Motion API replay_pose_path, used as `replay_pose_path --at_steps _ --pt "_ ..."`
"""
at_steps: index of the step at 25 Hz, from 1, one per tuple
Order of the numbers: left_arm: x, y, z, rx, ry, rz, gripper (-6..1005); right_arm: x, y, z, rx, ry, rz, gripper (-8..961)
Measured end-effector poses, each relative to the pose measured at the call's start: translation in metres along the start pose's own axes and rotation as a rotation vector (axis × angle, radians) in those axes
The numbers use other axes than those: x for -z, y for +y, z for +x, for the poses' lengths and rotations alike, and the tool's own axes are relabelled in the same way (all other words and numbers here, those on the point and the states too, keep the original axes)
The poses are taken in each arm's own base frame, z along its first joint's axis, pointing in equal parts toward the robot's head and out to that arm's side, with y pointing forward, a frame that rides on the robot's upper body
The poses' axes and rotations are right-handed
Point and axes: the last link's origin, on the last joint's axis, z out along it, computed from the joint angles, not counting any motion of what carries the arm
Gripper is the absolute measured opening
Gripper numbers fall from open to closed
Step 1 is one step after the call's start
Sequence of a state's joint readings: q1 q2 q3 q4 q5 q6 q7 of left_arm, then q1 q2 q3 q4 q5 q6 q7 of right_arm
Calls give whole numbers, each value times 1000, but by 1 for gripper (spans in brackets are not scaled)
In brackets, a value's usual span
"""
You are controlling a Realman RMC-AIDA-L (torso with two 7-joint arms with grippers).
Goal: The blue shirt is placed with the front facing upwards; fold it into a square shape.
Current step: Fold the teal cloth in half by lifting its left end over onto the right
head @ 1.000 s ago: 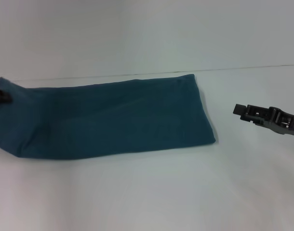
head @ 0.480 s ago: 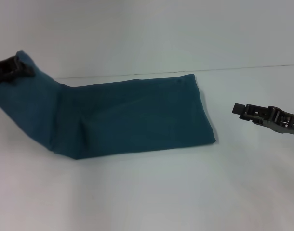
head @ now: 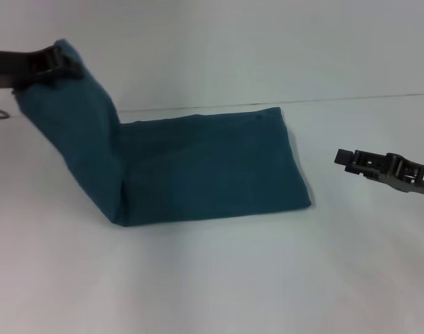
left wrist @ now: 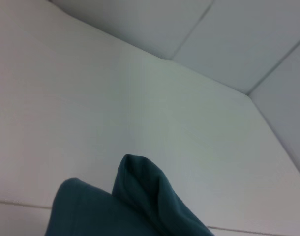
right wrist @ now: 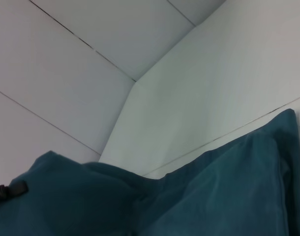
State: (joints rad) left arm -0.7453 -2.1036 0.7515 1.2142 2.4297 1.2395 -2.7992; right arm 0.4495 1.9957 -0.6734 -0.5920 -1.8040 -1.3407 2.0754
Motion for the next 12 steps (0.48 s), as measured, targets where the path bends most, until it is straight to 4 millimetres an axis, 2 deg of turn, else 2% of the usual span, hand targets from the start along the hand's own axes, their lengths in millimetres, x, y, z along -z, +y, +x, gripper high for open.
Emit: replay_pose_path --at_steps 6,12 --pt "-19 30 0 -38 -16 -46 78 -1 0 1 1 5 -1 536" --pt "-48 60 -7 -85 -62 -82 78 -1 1 1 1 7 -2 536"
